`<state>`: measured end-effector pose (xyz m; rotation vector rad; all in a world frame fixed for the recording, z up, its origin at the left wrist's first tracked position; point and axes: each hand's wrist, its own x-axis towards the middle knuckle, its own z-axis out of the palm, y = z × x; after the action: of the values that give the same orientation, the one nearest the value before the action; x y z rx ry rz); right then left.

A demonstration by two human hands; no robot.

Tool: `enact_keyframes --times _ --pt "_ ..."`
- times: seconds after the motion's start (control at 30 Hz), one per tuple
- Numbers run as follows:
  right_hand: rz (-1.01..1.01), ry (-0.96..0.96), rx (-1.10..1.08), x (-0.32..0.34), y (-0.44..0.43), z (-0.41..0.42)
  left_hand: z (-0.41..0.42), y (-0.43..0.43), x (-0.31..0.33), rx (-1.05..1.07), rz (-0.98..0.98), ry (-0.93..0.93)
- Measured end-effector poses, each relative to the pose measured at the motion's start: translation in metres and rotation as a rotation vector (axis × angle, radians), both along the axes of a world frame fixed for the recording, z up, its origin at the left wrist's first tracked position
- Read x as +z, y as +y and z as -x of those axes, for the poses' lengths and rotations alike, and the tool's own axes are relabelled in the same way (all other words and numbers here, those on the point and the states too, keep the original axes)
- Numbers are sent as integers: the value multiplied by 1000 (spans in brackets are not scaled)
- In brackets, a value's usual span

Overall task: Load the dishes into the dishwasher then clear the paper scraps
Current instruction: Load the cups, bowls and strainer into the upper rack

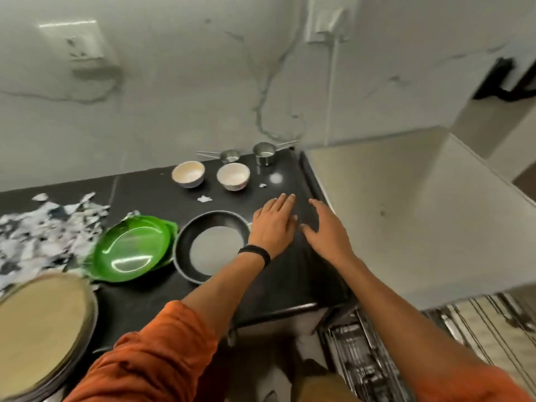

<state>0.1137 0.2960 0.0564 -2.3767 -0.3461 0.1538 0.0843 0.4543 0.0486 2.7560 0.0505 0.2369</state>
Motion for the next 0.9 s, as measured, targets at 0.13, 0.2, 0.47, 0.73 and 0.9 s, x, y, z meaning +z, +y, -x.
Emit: enact_keyframes --times 0.13,0.2,0.47,0.73,0.9 --pt "-6 29 164 -2 59 -41 -12 54 -1 178 11 42" --pt "1 37 238 -1 83 -59 -20 75 -3 239 4 61" --pt "271 -3 567 -5 163 -127 -35 117 -15 451 24 97" --pt "347 -39 697 -24 197 -152 -41 137 -19 461 27 117" --pt "124 -128 530 -20 172 -132 -46 131 -19 410 82 69"
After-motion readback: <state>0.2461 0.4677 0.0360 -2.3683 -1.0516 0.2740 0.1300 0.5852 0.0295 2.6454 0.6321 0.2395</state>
